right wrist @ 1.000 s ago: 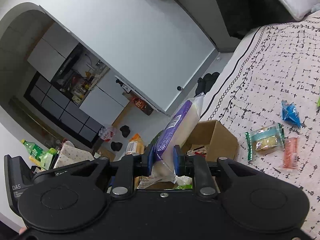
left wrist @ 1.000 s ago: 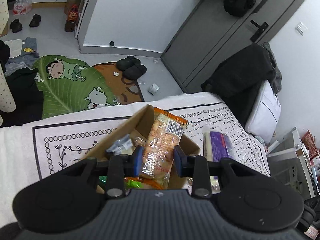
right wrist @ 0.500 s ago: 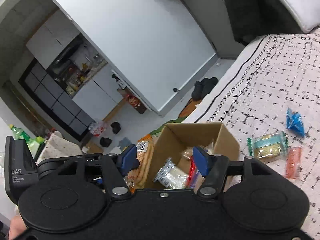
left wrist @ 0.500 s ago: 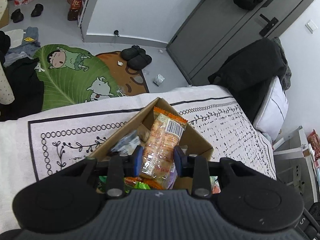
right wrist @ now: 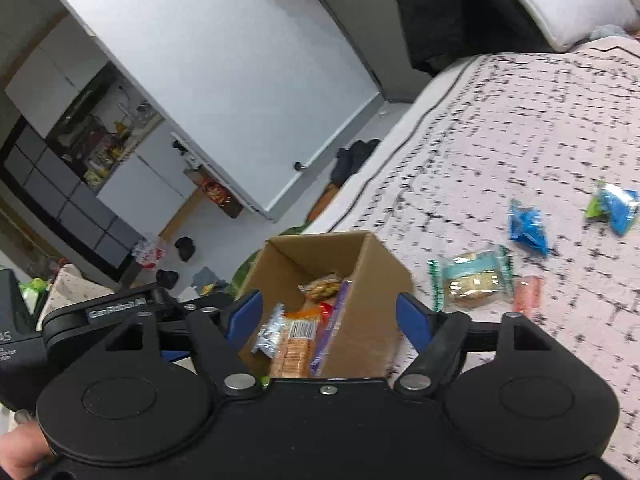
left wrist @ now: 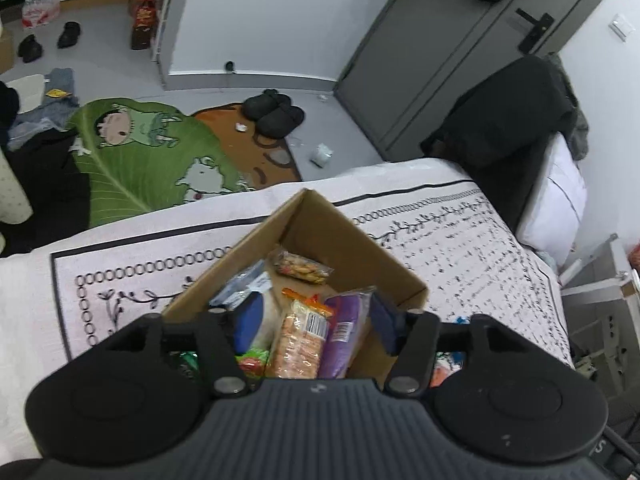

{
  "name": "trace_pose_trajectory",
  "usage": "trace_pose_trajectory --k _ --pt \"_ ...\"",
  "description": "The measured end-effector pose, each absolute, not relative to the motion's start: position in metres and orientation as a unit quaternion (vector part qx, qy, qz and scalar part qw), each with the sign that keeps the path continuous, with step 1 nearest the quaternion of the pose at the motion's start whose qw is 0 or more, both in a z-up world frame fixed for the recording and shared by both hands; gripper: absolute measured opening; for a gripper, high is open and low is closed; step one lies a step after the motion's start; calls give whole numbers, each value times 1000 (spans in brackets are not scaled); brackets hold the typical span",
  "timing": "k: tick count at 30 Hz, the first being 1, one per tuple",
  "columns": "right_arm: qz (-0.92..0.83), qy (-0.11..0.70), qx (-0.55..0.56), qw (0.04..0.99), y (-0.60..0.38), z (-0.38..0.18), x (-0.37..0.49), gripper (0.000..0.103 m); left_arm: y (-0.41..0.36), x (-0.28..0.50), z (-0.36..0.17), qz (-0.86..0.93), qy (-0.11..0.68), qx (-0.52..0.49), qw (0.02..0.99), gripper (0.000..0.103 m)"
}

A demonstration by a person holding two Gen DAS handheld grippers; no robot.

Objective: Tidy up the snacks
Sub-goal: 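Carry both packs into the cardboard box and open both grippers, then move both grippers back toward the remaining snacks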

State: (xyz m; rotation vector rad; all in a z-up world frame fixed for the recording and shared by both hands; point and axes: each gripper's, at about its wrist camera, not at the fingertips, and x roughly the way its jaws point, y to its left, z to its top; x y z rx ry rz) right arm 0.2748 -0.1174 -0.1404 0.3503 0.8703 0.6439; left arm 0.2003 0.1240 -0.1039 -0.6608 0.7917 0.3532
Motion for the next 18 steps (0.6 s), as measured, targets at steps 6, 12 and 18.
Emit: trace_pose_trajectory --k 6,12,18 --pt "284 414 159 850 -136 -132 275 85 115 199 -100 187 385 -298 853 80" --pt "251 409 156 863 -161 -122 277 94 96 196 -94 187 393 -266 860 82" --pt "227 412 173 865 -192 -121 283 97 74 196 -85 184 394 -239 868 91"
